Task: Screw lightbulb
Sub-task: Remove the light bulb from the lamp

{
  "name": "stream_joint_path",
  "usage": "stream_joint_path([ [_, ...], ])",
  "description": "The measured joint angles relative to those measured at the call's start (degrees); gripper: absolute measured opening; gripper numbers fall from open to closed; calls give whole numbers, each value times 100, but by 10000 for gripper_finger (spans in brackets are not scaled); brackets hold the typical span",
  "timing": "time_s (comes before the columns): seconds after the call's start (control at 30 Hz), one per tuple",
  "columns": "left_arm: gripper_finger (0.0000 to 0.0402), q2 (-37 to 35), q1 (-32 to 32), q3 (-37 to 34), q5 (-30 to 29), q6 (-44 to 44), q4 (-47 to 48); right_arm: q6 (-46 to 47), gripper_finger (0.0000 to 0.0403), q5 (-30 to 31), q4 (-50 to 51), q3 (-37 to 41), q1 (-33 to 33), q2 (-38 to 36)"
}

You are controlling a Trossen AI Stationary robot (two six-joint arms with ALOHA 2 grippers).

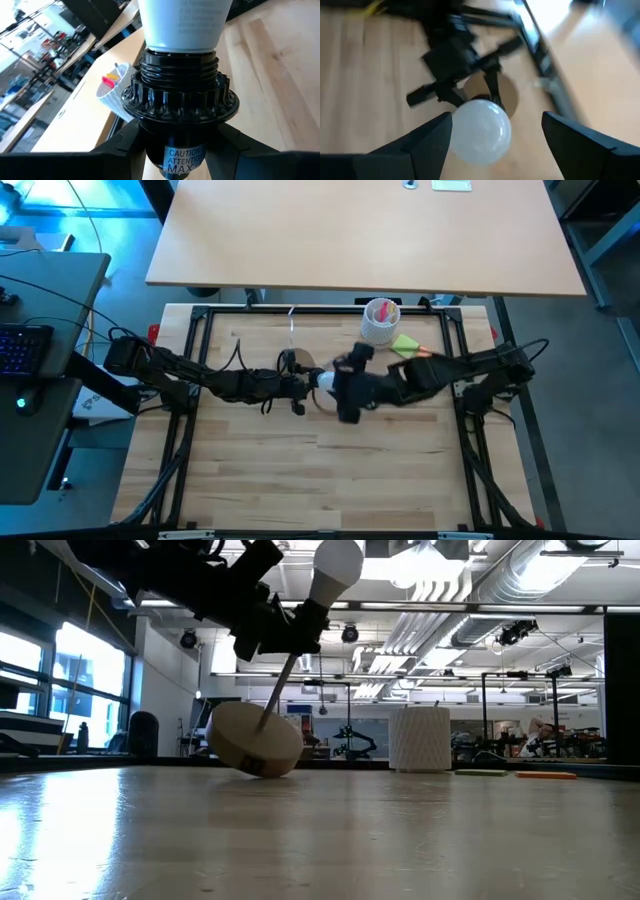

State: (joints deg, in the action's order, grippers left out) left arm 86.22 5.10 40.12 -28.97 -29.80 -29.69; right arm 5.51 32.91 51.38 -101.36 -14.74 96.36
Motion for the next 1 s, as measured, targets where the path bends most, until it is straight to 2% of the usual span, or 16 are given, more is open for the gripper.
stream_joint_path([
  [0.07, 143, 2, 29, 0, -144, 46, 0, 827, 307, -342, 146, -9, 170, -4],
  [0.2, 143, 4, 34, -1, -447, 179, 7, 1303, 307, -800, 150, -9, 315, 126],
  [0.53, 143, 6, 66, -11, -651, 190, 6, 1711, 307, -676, 263, -7, 448, 319],
  [0.67, 143, 6, 106, -11, -643, 202, -7, 1576, 307, -678, 372, -5, 503, 319],
  [0.83, 143, 6, 107, -11, -627, 218, -15, 873, 304, -682, 327, -4, 501, 433],
  [1.0, 143, 6, 200, -11, -587, 225, -15, 279, 274, -682, 275, -2, 497, 469],
])
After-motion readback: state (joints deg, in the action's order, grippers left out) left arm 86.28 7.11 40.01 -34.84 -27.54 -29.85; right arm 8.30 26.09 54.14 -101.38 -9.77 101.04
